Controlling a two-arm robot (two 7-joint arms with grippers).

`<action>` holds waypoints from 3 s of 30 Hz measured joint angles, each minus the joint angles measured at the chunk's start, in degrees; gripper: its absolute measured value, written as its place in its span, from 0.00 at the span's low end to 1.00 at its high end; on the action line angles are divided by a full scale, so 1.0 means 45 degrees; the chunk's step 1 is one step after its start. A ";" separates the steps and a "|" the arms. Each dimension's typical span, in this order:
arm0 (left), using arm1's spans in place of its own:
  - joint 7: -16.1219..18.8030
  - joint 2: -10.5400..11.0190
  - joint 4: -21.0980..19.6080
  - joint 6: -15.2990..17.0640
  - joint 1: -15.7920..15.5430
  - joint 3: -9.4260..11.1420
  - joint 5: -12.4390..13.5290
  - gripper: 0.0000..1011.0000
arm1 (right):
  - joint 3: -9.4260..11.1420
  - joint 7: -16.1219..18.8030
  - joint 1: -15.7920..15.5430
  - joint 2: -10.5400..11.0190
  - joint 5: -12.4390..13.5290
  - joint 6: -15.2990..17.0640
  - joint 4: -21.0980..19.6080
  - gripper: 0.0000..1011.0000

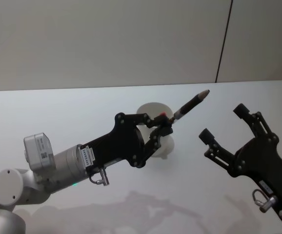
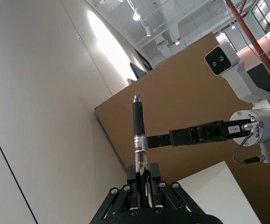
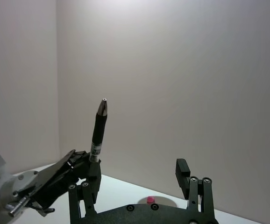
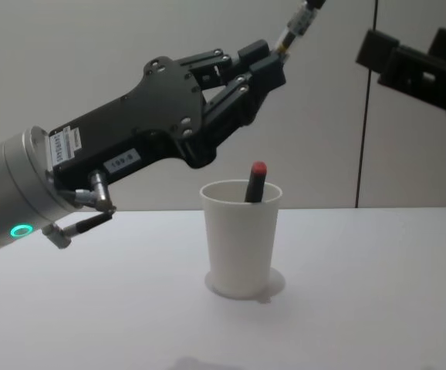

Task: Place the pen into the pen holder.

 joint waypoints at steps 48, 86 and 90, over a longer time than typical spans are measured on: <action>0.0002 0.0001 -0.0001 0.0001 0.0000 0.0000 0.0001 0.17 | -0.0554 0.1921 0.1657 -0.1538 0.0380 0.0740 0.0651 0.84; 0.0016 0.0001 -0.0001 0.0000 0.0001 -0.0002 0.0001 0.17 | -0.0617 0.1429 0.1662 -0.1660 0.0307 0.0739 0.0464 0.14; 0.0001 0.0002 -0.0001 -0.0002 0.0001 -0.0004 0.0000 0.19 | -0.0613 0.1371 0.1661 -0.1664 0.0289 0.0739 0.0455 0.14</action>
